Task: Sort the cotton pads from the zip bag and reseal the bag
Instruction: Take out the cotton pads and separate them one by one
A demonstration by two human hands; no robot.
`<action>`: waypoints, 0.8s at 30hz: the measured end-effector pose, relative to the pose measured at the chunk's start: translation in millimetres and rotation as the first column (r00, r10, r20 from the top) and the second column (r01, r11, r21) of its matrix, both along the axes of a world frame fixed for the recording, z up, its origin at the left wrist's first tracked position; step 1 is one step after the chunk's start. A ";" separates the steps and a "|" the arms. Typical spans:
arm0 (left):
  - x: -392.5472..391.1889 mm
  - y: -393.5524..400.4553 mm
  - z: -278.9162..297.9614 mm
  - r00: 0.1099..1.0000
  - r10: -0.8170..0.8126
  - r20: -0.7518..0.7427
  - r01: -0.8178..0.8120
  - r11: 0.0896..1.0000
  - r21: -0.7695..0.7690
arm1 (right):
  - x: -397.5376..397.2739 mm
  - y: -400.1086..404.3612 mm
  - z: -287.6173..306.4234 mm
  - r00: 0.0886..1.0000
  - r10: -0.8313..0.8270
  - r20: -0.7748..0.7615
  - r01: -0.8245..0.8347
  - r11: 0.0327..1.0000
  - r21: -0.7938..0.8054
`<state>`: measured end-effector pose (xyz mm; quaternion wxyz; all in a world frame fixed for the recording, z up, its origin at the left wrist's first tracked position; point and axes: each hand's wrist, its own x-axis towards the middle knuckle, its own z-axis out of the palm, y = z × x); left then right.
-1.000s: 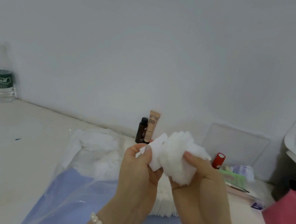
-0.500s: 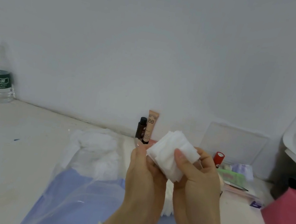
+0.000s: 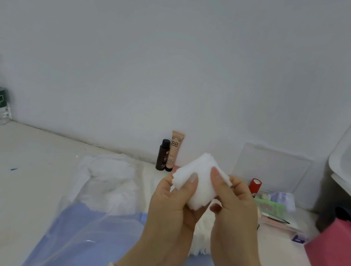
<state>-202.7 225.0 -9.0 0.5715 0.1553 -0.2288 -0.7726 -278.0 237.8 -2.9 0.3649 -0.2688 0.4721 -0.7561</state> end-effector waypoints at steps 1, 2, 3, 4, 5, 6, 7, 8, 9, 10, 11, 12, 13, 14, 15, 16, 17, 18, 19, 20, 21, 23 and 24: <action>0.4 -0.2 -0.3 0.999 -0.032 -0.007 0.032 0.999 0.011 | -2.2 -1.3 -0.7 1.000 0.002 0.001 -0.002 1.000 0.013; 0.3 -0.3 -0.4 0.998 -0.061 -0.017 0.061 0.998 0.029 | -4.9 -3.1 -2.0 1.000 0.005 0.008 -0.005 1.000 0.021; 0.3 -0.2 -1.0 0.996 -0.087 -0.027 0.088 0.995 0.050 | -7.0 -5.0 -4.0 1.000 0.007 0.023 -0.008 1.000 0.028; 0.5 0.3 -1.4 0.993 -0.109 -0.039 0.111 0.992 0.066 | -8.7 -6.6 -5.4 0.999 0.000 0.036 -0.001 0.999 0.037; 0.7 0.3 -1.6 0.991 -0.122 -0.045 0.125 0.989 0.074 | -10.3 -7.5 -6.3 0.999 -0.025 0.031 0.023 0.999 0.047; 0.9 0.4 -1.9 0.992 -0.117 -0.041 0.120 0.990 0.076 | -11.8 -6.0 -6.4 0.997 -0.073 -0.005 0.073 0.996 0.047; 0.9 -0.3 -1.8 0.995 -0.094 -0.028 0.095 0.993 0.068 | -12.8 -2.4 -3.6 0.988 -0.142 -0.061 0.143 0.989 0.026; 1.0 -1.0 -1.7 0.999 -0.047 -0.005 0.047 0.998 0.047 | -14.5 2.4 -0.4 0.969 -0.216 -0.123 0.215 0.976 -0.021; 0.8 -1.6 -2.0 1.000 0.014 0.020 -0.015 1.000 0.012 | -17.0 6.8 2.8 0.949 -0.257 -0.181 0.250 0.966 -0.062; 0.4 -0.9 -1.9 0.995 0.082 0.052 -0.080 0.996 -0.039 | -19.9 11.0 5.0 0.938 -0.242 -0.247 0.232 0.970 -0.072; -0.6 -0.2 -2.7 0.983 0.152 0.098 -0.142 0.984 -0.106 | -21.0 14.0 8.6 0.934 -0.171 -0.312 0.170 0.985 -0.032; -2.2 1.6 -4.5 0.962 0.224 0.157 -0.191 0.961 -0.199 | -22.2 14.4 10.7 0.930 -0.056 -0.364 0.084 0.995 0.062; -4.2 3.5 -9.0 0.924 0.314 0.218 -0.234 0.916 -0.325 | -22.7 16.1 13.1 0.918 0.066 -0.390 0.007 0.983 0.185; -6.9 4.6 -15.4 0.867 0.426 0.259 -0.264 0.833 -0.487 | -23.5 17.7 15.7 0.909 0.157 -0.387 -0.045 0.958 0.283; -9.0 5.1 -22.3 0.796 0.543 0.267 -0.252 0.699 -0.670 | -24.4 20.4 19.7 0.911 0.198 -0.362 -0.068 0.938 0.341; -11.4 5.5 -28.5 0.722 0.647 0.246 -0.190 0.527 -0.829 | -27.3 23.5 23.2 0.920 0.203 -0.337 -0.078 0.934 0.350; -14.5 5.7 -35.8 0.656 0.725 0.211 -0.095 0.356 -0.930 | -30.8 29.0 28.1 0.929 0.194 -0.316 -0.082 0.938 0.336; -17.8 3.4 -43.9 0.606 0.777 0.170 -0.004 0.216 -0.976 | -36.4 31.9 30.4 0.921 0.212 -0.327 -0.102 0.941 0.323; -20.4 2.6 -48.8 0.583 0.800 0.140 0.059 0.130 -0.990 | -41.7 35.0 33.9 0.900 0.254 -0.356 -0.134 0.935 0.328; -20.7 3.0 -48.3 0.588 0.796 0.140 0.103 0.098 -0.990 | -47.3 36.7 35.6 0.874 0.299 -0.383 -0.171 0.927 0.334; -19.6 3.6 -45.3 0.616 0.771 0.160 0.132 0.099 -0.986 | -52.0 36.9 36.8 0.861 0.329 -0.388 -0.195 0.918 0.345; -16.3 2.9 -39.0 0.701 0.686 0.196 0.166 0.110 -0.980 | -60.6 35.5 36.6 0.860 0.397 -0.321 -0.273 0.889 0.368; -14.8 1.3 -36.0 0.736 0.643 0.212 0.167 0.131 -0.977 | -64.3 34.2 35.6 0.864 0.431 -0.261 -0.325 0.872 0.366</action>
